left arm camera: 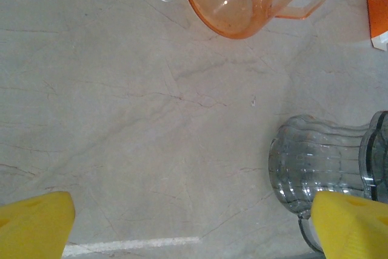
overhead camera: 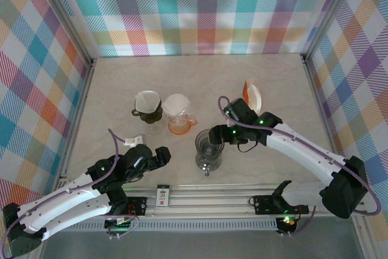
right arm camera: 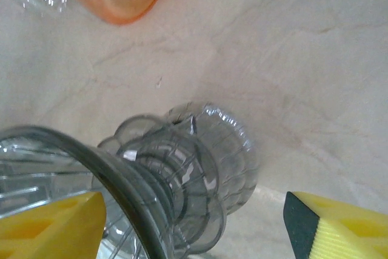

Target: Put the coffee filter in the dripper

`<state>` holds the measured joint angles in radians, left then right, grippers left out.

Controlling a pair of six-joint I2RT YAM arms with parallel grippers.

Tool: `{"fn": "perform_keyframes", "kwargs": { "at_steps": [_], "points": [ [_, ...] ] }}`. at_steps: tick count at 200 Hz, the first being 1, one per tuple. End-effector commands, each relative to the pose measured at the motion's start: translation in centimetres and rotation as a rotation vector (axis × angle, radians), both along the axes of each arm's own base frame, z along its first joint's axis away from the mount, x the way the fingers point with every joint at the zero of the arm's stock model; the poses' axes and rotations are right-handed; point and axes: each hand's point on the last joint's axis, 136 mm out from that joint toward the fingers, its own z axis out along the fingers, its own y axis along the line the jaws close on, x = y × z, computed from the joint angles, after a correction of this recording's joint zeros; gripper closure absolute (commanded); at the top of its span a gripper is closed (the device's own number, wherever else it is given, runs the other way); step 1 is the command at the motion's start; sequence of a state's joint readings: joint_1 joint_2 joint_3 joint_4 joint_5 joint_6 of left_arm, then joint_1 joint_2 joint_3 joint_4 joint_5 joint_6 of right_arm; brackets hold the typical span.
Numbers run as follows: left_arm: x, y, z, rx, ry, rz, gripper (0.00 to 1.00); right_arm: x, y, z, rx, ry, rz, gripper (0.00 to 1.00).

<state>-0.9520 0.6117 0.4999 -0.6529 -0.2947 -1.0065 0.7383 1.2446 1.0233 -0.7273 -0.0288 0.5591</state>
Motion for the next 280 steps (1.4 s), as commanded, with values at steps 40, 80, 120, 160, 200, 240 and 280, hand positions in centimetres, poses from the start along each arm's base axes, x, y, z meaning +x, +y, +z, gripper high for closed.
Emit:
{"fn": "perform_keyframes", "kwargs": {
  "at_steps": [40,80,120,160,200,240,280],
  "points": [
    [0.5,0.6,0.2,0.019,-0.026,0.025,0.00,8.6,-4.1,3.9,-0.012,-0.246,-0.192,0.27],
    [0.2,0.8,-0.3,0.008,-0.018,0.033,0.00,15.5,-8.5,3.1,-0.146,-0.291,-0.318,0.46],
    [0.2,1.1,-0.4,0.009,-0.022,0.037,0.00,20.3,-11.2,1.6,-0.203,-0.261,-0.396,0.54],
    [0.2,1.1,-0.7,0.009,-0.021,0.041,0.00,22.9,-12.8,0.7,-0.199,-0.259,-0.498,0.60],
    [0.4,1.3,-0.6,0.024,-0.032,0.046,0.00,24.5,-13.0,-1.3,-0.232,-0.204,-0.510,0.60],
    [0.5,1.3,-0.9,0.033,-0.030,0.050,0.00,24.7,-13.5,-2.5,-0.284,-0.182,-0.503,0.64],
    [0.6,1.2,-0.8,0.033,-0.030,0.053,0.00,25.0,-13.9,-3.3,-0.323,-0.183,-0.490,0.70]
  ]
}}
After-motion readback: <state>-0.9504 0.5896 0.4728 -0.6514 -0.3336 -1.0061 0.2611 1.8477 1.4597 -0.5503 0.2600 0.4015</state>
